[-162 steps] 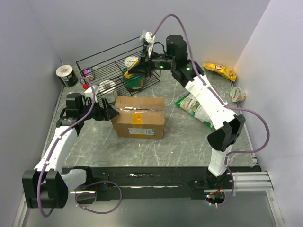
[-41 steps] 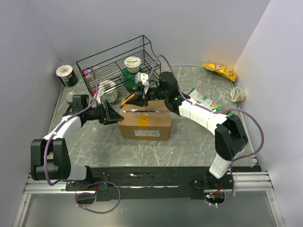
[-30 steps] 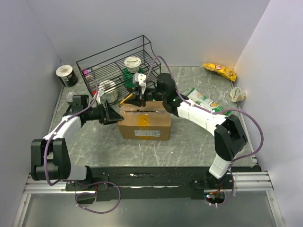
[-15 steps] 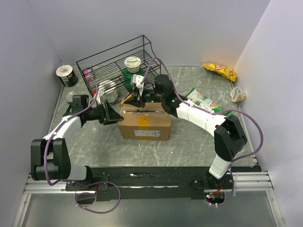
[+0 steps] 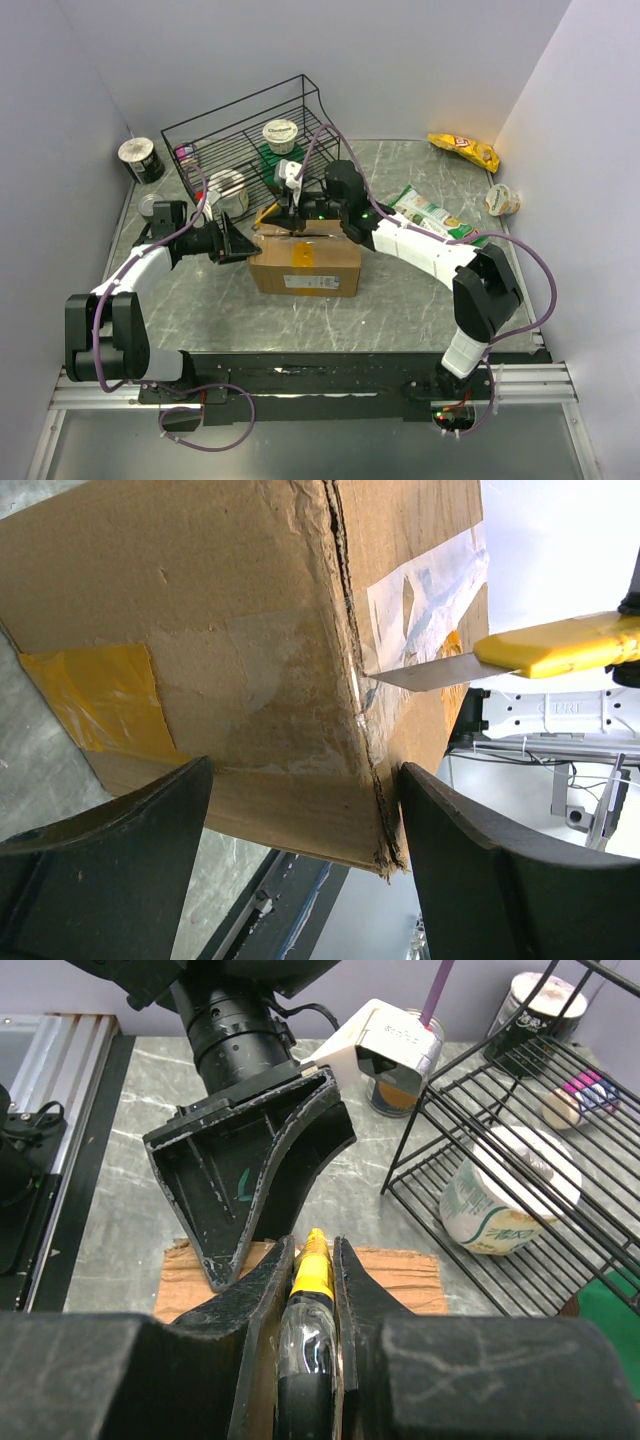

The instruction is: Unpack the express box

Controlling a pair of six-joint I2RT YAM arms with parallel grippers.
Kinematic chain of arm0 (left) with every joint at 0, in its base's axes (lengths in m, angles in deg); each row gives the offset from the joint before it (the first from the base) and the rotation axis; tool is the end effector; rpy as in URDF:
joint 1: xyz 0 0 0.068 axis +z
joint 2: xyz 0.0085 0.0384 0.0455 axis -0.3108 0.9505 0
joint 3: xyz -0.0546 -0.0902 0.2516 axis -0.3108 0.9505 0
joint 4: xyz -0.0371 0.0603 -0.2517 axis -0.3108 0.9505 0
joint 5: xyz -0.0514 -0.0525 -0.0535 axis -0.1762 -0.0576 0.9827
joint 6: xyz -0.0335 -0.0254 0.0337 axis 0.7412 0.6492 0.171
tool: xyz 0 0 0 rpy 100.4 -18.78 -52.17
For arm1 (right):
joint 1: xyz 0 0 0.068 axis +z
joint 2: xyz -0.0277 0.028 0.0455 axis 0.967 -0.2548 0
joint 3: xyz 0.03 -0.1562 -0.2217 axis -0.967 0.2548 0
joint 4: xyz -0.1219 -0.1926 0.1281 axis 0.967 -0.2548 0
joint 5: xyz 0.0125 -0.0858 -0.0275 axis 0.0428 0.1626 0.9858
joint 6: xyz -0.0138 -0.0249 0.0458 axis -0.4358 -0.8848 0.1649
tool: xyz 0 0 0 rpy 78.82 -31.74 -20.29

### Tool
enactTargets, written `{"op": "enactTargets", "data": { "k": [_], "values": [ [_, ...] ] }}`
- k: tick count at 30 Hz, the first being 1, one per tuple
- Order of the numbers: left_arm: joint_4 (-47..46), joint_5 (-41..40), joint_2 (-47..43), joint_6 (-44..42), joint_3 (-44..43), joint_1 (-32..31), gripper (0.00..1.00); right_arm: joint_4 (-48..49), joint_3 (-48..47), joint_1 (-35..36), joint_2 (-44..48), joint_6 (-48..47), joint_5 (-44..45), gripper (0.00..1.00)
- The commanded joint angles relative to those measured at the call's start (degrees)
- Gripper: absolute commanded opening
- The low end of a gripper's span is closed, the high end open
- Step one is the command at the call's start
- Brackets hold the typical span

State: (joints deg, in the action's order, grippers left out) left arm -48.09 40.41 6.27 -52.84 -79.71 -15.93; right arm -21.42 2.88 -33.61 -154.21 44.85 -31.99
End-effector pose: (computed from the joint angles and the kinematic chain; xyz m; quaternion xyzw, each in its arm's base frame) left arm 0.2661 -0.0216 0.2181 0.0161 0.8167 -0.5345 0.2169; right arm 0.2840 0.2850 0.3279 -0.5451 0.5047 0.4122 0.5275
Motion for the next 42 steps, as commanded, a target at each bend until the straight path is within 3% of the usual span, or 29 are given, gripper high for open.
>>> {"op": "enactTargets", "data": {
  "k": [1, 42],
  "values": [
    [0.3, -4.5, 0.4, -1.3, 1.5, 0.6, 0.8, 1.2, 0.0, 1.0, 2.9, -0.5, 0.7, 0.0],
    [-1.9, -7.1, 0.4, 0.0, 3.3, 1.3, 0.79, -7.0, 4.8, 1.8, 8.2, -5.6, 7.3, 0.0]
  ]
}}
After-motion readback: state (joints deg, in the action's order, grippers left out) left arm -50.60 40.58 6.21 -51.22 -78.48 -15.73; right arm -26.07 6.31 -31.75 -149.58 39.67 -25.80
